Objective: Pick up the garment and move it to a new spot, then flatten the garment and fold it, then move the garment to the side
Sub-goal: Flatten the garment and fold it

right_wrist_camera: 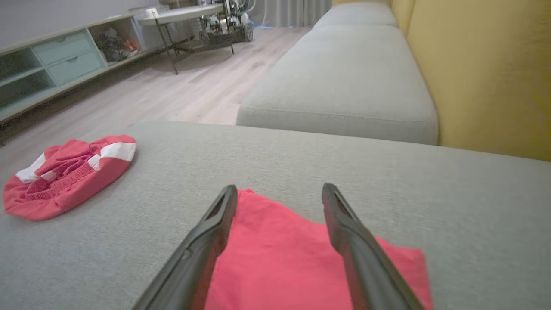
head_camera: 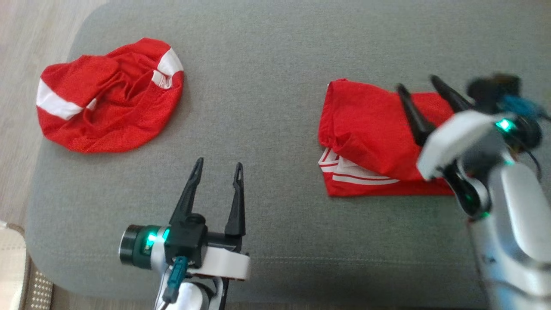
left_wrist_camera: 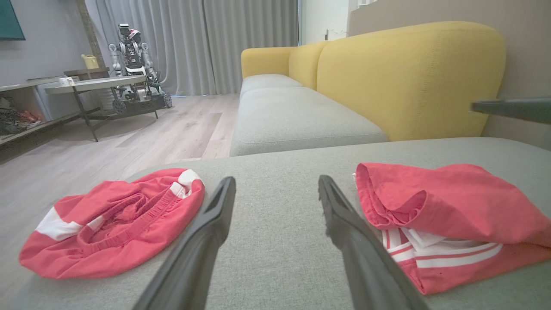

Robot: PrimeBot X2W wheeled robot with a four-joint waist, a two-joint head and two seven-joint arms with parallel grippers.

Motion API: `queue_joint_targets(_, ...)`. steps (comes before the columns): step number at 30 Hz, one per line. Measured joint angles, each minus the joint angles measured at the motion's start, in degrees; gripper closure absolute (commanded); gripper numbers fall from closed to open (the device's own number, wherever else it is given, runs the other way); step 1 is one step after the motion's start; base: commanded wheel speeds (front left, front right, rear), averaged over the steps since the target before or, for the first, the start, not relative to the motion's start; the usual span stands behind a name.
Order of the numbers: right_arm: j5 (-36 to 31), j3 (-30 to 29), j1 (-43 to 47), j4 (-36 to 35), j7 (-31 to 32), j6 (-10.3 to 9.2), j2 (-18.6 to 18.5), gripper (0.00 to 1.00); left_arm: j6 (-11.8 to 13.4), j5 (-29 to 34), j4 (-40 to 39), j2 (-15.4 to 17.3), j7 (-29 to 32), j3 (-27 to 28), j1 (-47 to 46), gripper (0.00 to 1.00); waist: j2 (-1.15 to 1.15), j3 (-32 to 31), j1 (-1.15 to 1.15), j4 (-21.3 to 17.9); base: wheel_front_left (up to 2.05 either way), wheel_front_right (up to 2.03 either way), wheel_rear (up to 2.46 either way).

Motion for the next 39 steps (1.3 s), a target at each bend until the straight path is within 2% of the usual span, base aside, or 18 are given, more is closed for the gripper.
queue_joint_targets(3, 0.69, -2.05, 4.85, -0.81, -5.49, 0.0, -2.05, 0.0, 0.0, -0.43, -0.08, -0.09, 0.0, 0.63, 0.76, 0.0, 0.0, -0.69, 0.0, -0.72, 0.0, 0.0, 0.0)
queue_joint_targets(4, 0.69, -2.05, 4.85, -0.81, -5.49, 0.0, -2.05, 0.0, 0.0, -0.43, -0.08, -0.09, 0.0, 0.63, 0.76, 0.0, 0.0, -0.69, 0.0, -0.72, 0.0, 0.0, 0.0)
queue_joint_targets(8, 0.08, -3.57, 10.89, -0.77, -14.06, 0.0, -3.75, 0.0, -0.01, -1.53, -0.14, -0.19, 0.0, 2.7, 2.66, 0.0, 0.0, -1.58, 0.0, -1.95, 0.0, 0.0, 0.0)
queue_joint_targets(12, -1.1, -4.09, 14.07, 2.86, -19.29, 0.0, -3.34, 0.0, -0.08, -1.53, -0.34, -0.19, 0.0, 3.78, 3.68, 0.0, 0.0, -2.47, 0.0, -3.27, 0.0, 0.0, 0.0)
queue_joint_targets(16, -1.49, -3.47, 14.48, 6.86, -21.38, 0.0, -2.82, 0.02, -0.88, -1.37, -0.48, -0.2, 0.0, 3.77, 3.88, 0.0, 0.0, -2.98, 0.0, -3.49, 0.0, 0.0, 0.0)
queue_joint_targets(17, -1.74, -3.16, 14.32, 7.73, -21.65, 0.0, -2.79, 0.14, -1.11, -1.25, -0.48, -0.2, 0.0, 3.76, 3.89, 0.0, 0.0, -2.98, 0.0, -3.3, 0.0, 0.0, 0.0)
queue_joint_targets(18, -1.8, -2.6, 13.9, 8.82, -21.91, 0.0, -2.79, 0.54, -1.36, -1.08, -0.48, -0.21, 0.0, 3.71, 3.9, 0.0, 0.0, -2.96, 0.0, -3.02, 0.0, 0.0, 0.0)
queue_joint_targets(19, -2.09, -1.75, 13.14, 9.89, -21.91, 0.0, -2.86, 1.0, -1.57, -0.9, -0.48, -0.21, 0.0, 3.68, 3.89, 0.0, 0.0, -2.92, 0.0, -2.68, 0.0, 0.0, 0.0)
queue_joint_targets(23, -3.58, 1.77, 6.96, 15.59, -22.18, 0.01, -2.9, 1.0, -1.59, -0.91, -0.47, -0.3, 0.0, 3.5, 3.91, 0.0, 0.0, -2.56, 0.0, -0.73, 0.0, 0.0, 0.0)
queue_joint_targets(27, -6.19, 5.2, -0.63, 24.02, -21.96, 0.01, -3.14, 1.0, -2.03, -0.91, -0.32, -0.44, 0.0, 3.24, 3.82, 0.0, 0.0, -1.97, 0.0, 1.64, 0.0, 0.0, 0.0)
queue_joint_targets(31, -6.12, 10.06, -4.41, 32.22, -21.74, 0.01, -2.75, 1.0, -2.25, -0.91, 0.15, -0.78, 0.0, 2.05, 3.51, 0.0, 0.0, -1.4, 0.0, 4.08, 0.0, 0.0, 0.0)
queue_joint_targets(35, -1.72, 17.67, -4.55, 37.23, -21.18, 0.01, -0.35, 1.0, -2.15, -0.91, 0.15, -0.92, 0.0, 1.92, 3.33, 0.0, 0.0, -0.85, 0.0, 5.41, 0.0, 0.0, 0.0)
queue_joint_targets(39, 4.54, 25.88, -3.6, 38.3, -20.02, 0.01, 0.73, 1.0, -2.02, -0.91, 0.18, -0.96, 0.0, 1.82, 3.31, 0.0, 0.0, -0.88, 0.0, 5.6, 0.0, 0.0, 0.0)
